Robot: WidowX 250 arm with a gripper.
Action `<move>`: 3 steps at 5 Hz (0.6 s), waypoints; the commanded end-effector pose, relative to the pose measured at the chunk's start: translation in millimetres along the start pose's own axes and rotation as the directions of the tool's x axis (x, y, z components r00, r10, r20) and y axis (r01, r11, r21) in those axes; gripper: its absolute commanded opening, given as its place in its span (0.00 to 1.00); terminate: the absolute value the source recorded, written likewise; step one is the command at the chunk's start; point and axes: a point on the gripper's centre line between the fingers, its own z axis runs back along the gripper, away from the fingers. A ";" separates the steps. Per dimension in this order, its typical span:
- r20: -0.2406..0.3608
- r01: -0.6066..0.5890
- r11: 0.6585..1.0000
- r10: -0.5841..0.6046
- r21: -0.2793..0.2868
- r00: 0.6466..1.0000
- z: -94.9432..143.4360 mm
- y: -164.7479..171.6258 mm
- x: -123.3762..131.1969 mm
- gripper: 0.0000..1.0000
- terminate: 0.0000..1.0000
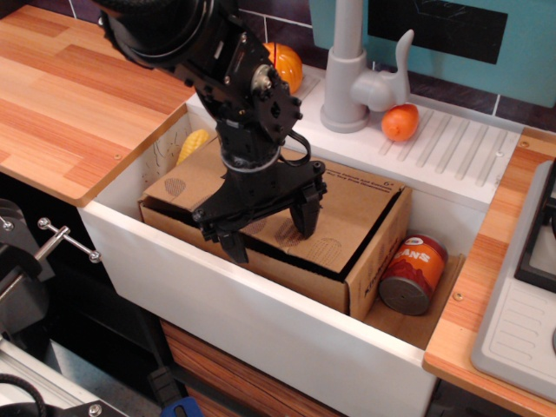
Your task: Open brown1fbox flap
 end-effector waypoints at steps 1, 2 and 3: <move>0.009 -0.007 0.999 0.008 -0.053 1.000 8.7 -19.8 13.2 1.00 0.00; 0.008 -0.015 0.993 0.016 -0.118 1.000 14.8 -14.7 11.0 1.00 0.00; 0.058 -0.010 0.990 0.018 -0.144 0.998 20.0 -8.8 6.3 1.00 0.00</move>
